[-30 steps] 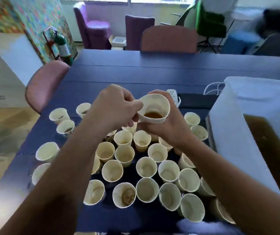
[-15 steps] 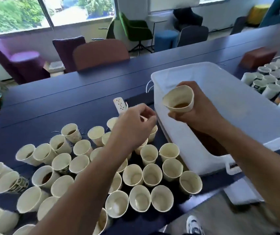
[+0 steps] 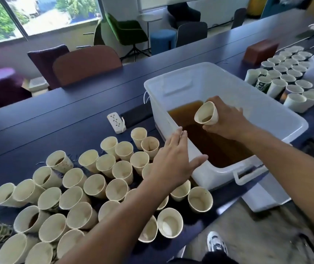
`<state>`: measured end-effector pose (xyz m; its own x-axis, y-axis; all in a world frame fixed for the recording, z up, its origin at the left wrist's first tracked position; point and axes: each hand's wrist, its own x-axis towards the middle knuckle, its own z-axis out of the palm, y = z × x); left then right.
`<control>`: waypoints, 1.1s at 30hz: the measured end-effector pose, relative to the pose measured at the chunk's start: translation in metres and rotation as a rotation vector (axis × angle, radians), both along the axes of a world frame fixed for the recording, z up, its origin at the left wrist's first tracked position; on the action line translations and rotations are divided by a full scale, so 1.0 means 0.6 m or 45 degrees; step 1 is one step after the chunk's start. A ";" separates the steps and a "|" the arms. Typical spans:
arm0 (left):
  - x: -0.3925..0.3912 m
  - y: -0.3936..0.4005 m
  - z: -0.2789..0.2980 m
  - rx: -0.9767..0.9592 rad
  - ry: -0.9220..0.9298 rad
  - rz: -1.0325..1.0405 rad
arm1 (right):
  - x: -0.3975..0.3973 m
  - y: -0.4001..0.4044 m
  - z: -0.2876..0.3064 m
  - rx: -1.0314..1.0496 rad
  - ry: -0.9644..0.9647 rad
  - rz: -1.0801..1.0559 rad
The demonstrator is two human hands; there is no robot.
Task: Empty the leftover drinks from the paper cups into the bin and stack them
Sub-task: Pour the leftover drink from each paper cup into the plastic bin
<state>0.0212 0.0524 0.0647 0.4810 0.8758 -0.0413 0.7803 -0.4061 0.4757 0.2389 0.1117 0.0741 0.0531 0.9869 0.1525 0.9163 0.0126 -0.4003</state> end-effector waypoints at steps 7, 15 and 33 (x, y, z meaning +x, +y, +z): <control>-0.005 0.001 -0.003 -0.004 0.044 0.055 | -0.003 0.012 -0.025 -0.018 0.002 -0.037; -0.003 -0.005 -0.005 -0.094 -0.013 0.099 | -0.005 0.012 -0.031 -0.013 -0.155 0.008; -0.001 -0.003 -0.007 -0.150 -0.016 0.132 | -0.003 0.018 -0.048 0.077 -0.492 0.075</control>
